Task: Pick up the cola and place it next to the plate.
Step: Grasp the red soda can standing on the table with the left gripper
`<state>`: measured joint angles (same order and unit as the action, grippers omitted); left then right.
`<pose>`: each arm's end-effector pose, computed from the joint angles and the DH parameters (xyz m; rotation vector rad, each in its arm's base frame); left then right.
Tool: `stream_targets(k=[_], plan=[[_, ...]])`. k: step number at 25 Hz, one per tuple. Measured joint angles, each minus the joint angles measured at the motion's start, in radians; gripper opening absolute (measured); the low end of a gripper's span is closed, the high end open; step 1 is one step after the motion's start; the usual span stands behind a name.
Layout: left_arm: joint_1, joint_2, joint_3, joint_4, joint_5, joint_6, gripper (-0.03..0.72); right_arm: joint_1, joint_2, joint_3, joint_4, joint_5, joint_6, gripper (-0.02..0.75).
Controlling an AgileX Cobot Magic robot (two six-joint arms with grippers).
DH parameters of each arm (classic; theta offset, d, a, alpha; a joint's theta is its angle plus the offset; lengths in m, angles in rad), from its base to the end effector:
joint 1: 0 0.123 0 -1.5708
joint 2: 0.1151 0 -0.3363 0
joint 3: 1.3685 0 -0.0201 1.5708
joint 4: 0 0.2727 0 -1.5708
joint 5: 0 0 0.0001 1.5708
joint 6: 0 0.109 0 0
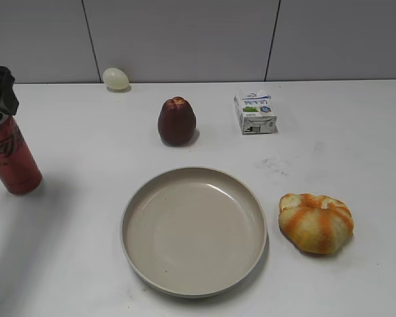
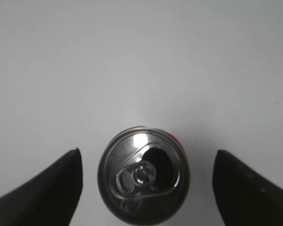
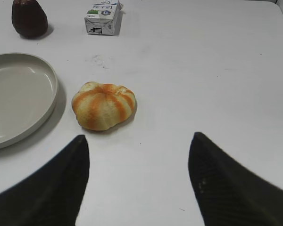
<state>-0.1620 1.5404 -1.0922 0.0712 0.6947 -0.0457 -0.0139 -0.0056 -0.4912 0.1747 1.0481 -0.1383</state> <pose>0.3406 -0.0506 0.2858 0.2084 2.6152 0.0067 -0.0210 0.0167 0.2792 -0.1322 2.0201 0.1126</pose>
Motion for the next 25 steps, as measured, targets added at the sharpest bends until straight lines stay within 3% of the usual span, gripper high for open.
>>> stream_targets(k=[15, 21, 25], plan=[[0.008, 0.117, 0.0, 0.028, -0.04, 0.0, 0.639, 0.0, 0.0, 0.0, 0.0, 0.0, 0.0, 0.531], [0.01, 0.117, -0.003, 0.011, -0.048, 0.0, 0.521, 0.0, 0.0, 0.0, 0.0, 0.0, 0.0, 0.531], [0.005, 0.098, -0.003, 0.009, -0.027, 0.0, 0.513, 0.0, 0.0, 0.0, 0.0, 0.0, 0.0, 0.531]])
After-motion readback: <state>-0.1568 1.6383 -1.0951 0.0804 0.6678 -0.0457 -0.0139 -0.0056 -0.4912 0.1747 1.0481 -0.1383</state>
